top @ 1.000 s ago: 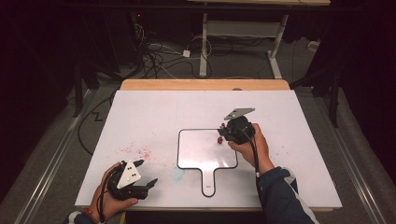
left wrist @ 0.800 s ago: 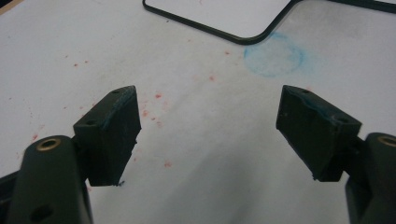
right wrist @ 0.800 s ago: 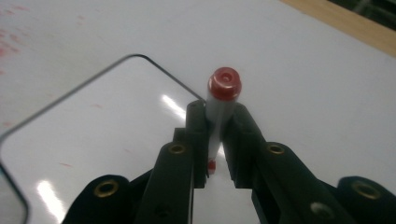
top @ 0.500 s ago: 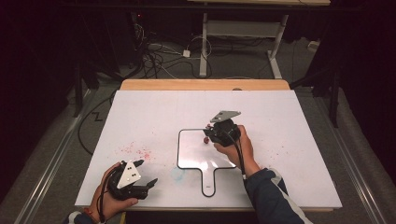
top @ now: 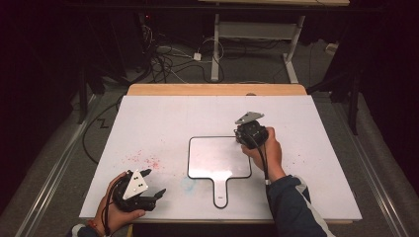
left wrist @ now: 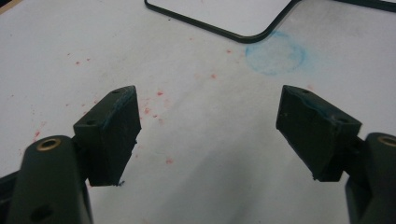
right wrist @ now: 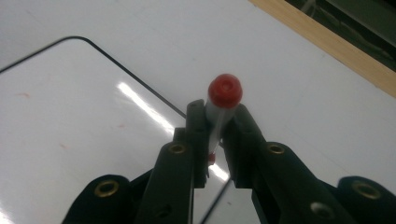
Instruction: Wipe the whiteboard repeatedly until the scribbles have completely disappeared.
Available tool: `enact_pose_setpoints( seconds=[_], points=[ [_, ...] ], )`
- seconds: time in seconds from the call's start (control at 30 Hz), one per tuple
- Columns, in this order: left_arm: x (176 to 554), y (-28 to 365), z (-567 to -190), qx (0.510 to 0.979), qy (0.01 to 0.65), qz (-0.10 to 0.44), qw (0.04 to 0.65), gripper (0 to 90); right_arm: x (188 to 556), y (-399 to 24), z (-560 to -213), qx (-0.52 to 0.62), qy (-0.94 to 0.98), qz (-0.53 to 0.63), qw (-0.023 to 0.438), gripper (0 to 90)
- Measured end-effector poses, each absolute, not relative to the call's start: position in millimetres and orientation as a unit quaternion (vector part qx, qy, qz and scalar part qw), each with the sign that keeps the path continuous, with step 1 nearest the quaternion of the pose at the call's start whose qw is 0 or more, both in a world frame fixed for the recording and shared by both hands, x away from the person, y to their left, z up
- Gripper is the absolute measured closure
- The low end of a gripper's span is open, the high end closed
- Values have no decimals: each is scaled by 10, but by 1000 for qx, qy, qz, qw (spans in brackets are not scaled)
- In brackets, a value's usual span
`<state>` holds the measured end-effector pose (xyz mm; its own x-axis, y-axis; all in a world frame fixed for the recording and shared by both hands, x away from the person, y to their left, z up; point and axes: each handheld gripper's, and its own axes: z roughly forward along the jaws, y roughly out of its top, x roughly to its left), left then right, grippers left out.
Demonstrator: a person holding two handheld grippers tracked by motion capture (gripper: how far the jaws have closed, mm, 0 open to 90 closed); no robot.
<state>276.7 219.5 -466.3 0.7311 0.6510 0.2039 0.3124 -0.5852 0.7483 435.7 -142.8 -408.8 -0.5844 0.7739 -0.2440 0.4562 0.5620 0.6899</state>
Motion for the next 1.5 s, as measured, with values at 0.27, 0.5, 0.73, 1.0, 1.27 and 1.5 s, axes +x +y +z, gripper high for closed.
enact_pose_setpoints(
  seconds=[0.27, 0.5, 0.73, 1.0, 1.27, 1.5],
  points=[
    [2775, 2173, -4666, 860, 278, 235, 358, 207, 4341, -1476, -4097, 360, 841, 334, 226, 817],
    [2771, 2175, -4671, 860, 282, 229, 359, 207, 4280, -1277, -4133, 329, 848, 358, 210, 817],
    [2801, 2188, -4673, 858, 285, 228, 361, 207, 4316, -1383, -4129, 341, 844, 343, 230, 817],
    [2806, 2190, -4663, 857, 285, 229, 364, 207, 4342, -1594, -4118, 359, 839, 323, 251, 817],
    [2818, 2198, -4671, 858, 285, 227, 362, 207, 4330, -1675, -4104, 362, 841, 311, 254, 817],
    [2819, 2199, -4667, 858, 283, 227, 363, 207, 4262, -1728, -4079, 357, 849, 307, 242, 817]
  ],
)
